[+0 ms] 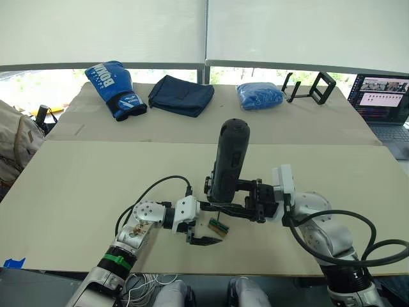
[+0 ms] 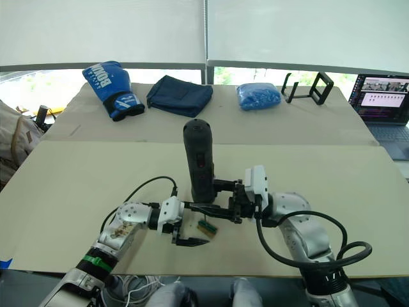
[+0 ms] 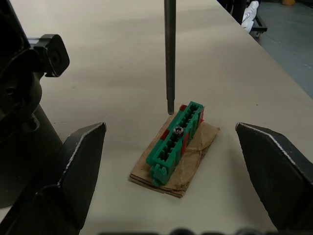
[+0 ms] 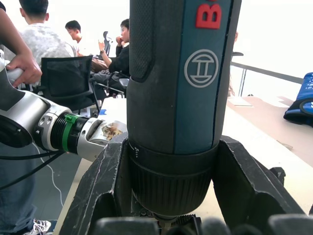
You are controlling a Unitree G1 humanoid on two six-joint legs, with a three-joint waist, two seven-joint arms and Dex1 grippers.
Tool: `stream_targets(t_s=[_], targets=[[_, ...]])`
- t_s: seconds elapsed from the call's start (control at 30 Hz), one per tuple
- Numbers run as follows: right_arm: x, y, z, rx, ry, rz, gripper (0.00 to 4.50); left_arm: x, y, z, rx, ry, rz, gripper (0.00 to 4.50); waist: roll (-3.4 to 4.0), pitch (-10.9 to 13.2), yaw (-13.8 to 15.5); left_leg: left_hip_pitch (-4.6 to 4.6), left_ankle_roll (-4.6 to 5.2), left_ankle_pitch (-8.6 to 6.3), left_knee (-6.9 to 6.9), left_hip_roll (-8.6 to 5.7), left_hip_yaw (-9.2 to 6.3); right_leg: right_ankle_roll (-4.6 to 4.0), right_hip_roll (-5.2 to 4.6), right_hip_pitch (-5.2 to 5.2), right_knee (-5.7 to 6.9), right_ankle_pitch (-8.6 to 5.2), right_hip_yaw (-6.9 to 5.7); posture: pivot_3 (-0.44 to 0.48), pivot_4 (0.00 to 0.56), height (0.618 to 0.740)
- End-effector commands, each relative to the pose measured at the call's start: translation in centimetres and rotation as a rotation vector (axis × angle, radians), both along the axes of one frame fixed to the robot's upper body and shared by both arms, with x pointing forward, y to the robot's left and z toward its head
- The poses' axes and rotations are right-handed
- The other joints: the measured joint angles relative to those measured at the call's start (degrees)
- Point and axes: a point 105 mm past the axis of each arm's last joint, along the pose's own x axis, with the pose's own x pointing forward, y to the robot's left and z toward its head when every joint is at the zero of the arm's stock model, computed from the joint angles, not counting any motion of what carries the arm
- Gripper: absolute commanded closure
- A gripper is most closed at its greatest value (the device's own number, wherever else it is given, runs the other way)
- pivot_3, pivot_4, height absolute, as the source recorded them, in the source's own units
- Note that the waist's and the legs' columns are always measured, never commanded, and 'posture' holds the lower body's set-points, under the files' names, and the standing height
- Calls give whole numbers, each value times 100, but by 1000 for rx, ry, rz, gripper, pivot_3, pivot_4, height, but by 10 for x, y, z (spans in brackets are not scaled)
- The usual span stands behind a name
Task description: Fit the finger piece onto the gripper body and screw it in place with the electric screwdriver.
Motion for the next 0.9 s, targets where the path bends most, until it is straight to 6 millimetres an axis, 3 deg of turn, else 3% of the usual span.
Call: stream_targets(t_s=[0.03,0.9], targets=[[-5,1,13,31,-61,16,2562,-14,-2,-27,61,92,-19,25,0,0,0,0,0,0,0,0,0,0,0,0,0,0,0,0,150,740],[-5,4,5,21,-53,10,2562,-17,-3,-30,69,99,-28,25,0,0,1,0,2,-1,0,0,0,1,-3,0,-1,0,0,0,150,740]])
